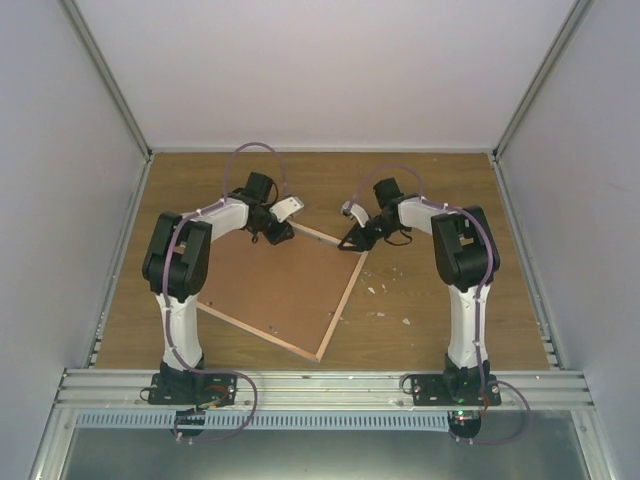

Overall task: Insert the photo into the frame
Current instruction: Adjust the photo frame at the center of the board.

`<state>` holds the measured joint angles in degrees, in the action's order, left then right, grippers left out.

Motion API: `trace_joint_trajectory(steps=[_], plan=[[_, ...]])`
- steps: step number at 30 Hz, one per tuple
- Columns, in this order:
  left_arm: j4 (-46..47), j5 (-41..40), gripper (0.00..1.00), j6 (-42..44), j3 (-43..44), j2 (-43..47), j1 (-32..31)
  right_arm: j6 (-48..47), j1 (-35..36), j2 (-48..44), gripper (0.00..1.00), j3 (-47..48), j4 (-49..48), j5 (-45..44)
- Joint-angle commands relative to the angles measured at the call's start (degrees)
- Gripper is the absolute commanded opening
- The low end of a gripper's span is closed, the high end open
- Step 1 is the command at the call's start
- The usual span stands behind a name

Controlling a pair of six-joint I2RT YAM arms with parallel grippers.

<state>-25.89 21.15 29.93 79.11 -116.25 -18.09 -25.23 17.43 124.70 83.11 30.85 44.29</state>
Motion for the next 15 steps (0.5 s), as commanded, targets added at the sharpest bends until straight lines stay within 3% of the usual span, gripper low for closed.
trace_joint_trajectory(steps=[1,8,15], plan=[[-1.64,-1.69,0.31,-0.91,-2.48,2.21,5.94,-0.39,0.33,-2.13,0.31,-6.37,3.89,0.11],[-2.18,-2.99,0.31,-0.48,5.09,-4.75,8.3,-1.22,0.36,-5.18,0.34,-11.14,4.07,3.07],[-4.43,-1.4,0.31,0.4,15.92,-12.38,3.43,-5.42,1.77,-4.19,0.34,-12.91,7.55,8.16]])
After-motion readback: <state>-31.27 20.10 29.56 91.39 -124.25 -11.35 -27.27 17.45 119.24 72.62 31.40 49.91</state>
